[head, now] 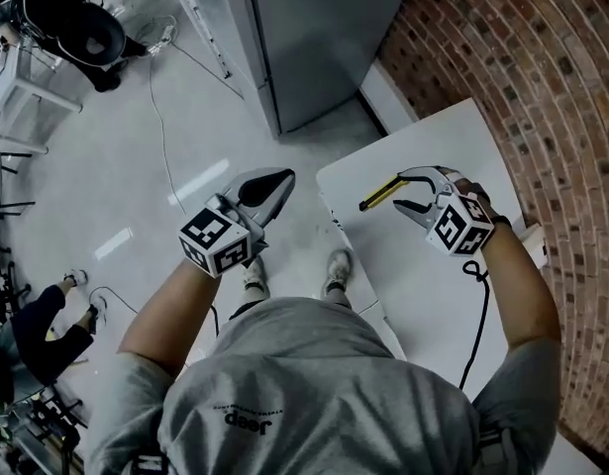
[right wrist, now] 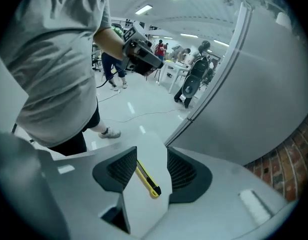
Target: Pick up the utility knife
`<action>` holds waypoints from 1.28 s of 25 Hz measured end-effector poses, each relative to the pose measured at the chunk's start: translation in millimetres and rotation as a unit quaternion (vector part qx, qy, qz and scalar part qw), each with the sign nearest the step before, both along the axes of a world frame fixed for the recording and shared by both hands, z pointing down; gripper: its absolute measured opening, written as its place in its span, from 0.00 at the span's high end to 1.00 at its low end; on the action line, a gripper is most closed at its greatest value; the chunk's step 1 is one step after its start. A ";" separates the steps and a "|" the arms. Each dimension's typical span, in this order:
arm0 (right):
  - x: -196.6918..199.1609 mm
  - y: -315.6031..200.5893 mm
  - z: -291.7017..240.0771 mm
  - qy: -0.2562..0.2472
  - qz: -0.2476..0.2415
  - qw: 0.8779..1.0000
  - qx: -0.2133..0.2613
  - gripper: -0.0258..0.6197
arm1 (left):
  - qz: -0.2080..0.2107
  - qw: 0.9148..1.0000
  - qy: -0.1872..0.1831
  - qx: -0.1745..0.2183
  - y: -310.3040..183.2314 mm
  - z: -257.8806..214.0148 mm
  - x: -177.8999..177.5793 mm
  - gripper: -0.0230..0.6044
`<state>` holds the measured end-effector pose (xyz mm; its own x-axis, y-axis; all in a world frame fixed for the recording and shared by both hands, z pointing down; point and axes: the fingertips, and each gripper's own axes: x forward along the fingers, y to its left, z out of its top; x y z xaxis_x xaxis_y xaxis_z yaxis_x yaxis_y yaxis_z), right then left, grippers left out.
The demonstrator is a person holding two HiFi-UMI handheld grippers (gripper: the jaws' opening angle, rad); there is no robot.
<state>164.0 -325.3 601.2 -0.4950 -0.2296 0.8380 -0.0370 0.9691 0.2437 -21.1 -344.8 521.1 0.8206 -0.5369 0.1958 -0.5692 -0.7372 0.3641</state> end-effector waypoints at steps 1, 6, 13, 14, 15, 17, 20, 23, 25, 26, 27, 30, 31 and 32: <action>0.6 -0.1 10.9 0.011 -0.011 1.000 -0.004 0.65 | 0.000 1.000 0.000 -0.003 -1.8 5.8 1.3 0.97; 0.9 0.4 62.5 0.059 -0.063 0.996 -0.023 0.64 | 0.005 1.000 0.000 -0.019 -4.8 37.1 7.9 0.97; 5.9 1.3 122.2 0.118 -0.127 0.984 -0.042 0.64 | 0.011 0.999 0.008 -0.044 -3.6 81.2 14.4 0.97; 8.1 0.9 129.6 0.128 -0.135 0.982 -0.044 0.64 | 0.011 0.999 0.010 -0.048 -3.2 86.5 14.7 0.97; 10.1 0.3 136.7 0.136 -0.142 0.979 -0.045 0.64 | 0.011 0.999 0.012 -0.051 -2.9 91.4 14.8 0.97; 13.3 -0.8 149.5 0.149 -0.153 0.976 -0.049 0.64 | 0.010 0.998 0.016 -0.058 -2.8 100.2 15.2 0.97; 18.8 0.6 167.2 0.171 -0.173 0.968 -0.058 0.64 | 0.011 0.997 0.020 -0.072 -2.7 111.2 14.6 0.97; 29.0 3.2 183.9 0.207 -0.211 0.954 -0.060 0.65 | 0.009 0.997 0.023 -0.080 -5.0 119.4 11.8 0.97; 33.0 7.6 187.9 0.223 -0.237 0.943 -0.071 0.70 | 0.005 0.996 0.029 -0.083 -6.2 121.2 10.3 0.97; 33.6 9.7 187.9 0.229 -0.245 0.939 -0.078 0.75 | 0.004 0.996 0.033 -0.084 -6.2 121.5 10.0 0.97; 33.7 10.9 187.8 0.234 -0.249 0.936 -0.083 0.76 | 0.003 0.996 0.037 -0.084 -5.8 122.1 10.0 0.97; 34.1 10.7 188.3 0.237 -0.237 0.938 -0.087 0.77 | 0.006 0.996 0.040 -0.084 -3.2 125.3 12.2 0.97; 34.5 10.2 187.7 0.232 -0.227 0.942 -0.088 0.77 | 0.006 0.996 0.039 -0.085 -2.3 125.7 12.5 0.97; 34.6 9.9 186.1 0.226 -0.214 0.946 -0.090 0.77 | 0.005 0.995 0.038 -0.087 -1.8 125.1 11.8 0.97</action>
<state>198.7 -315.4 787.3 -0.0913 0.0779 0.9928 0.4374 0.8987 -0.0303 -9.2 -346.6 646.3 0.8416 -0.4918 0.2233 -0.5284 -0.6644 0.5285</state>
